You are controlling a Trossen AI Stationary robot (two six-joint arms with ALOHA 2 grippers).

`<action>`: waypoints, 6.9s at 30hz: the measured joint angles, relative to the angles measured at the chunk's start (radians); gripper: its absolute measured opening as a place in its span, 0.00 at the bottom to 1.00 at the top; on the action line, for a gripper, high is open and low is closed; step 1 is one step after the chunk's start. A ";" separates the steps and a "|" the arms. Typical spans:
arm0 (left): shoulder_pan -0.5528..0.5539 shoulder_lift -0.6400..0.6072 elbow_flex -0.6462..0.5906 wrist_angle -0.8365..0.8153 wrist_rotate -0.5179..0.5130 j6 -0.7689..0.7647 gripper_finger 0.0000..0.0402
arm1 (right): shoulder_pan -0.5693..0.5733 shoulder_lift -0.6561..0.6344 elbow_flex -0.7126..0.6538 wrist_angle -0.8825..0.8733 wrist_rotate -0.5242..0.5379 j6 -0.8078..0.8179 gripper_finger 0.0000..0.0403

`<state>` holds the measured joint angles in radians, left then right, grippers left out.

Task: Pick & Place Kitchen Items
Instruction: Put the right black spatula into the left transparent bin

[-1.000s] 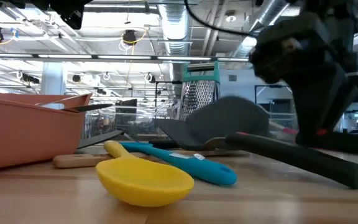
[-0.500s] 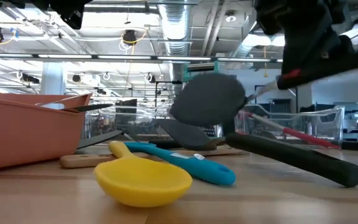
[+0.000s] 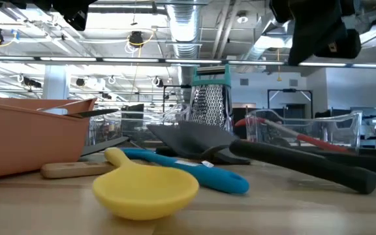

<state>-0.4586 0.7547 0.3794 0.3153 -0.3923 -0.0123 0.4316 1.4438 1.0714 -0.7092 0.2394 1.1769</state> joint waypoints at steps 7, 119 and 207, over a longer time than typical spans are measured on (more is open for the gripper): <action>0.000 0.000 0.000 0.000 0.000 0.000 0.22 | -0.003 0.146 0.000 -0.033 -0.029 -0.032 0.05; -0.056 -0.029 0.000 0.007 0.000 0.011 0.22 | -0.577 0.645 0.548 0.555 0.008 -1.240 0.24; -0.057 -0.026 0.000 -0.003 0.001 -0.019 0.22 | -0.329 0.048 0.094 0.417 -0.003 -1.050 0.03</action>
<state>-0.5159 0.7284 0.3798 0.3126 -0.3916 -0.0311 0.1030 1.4919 1.1650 -0.2922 0.2363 0.1264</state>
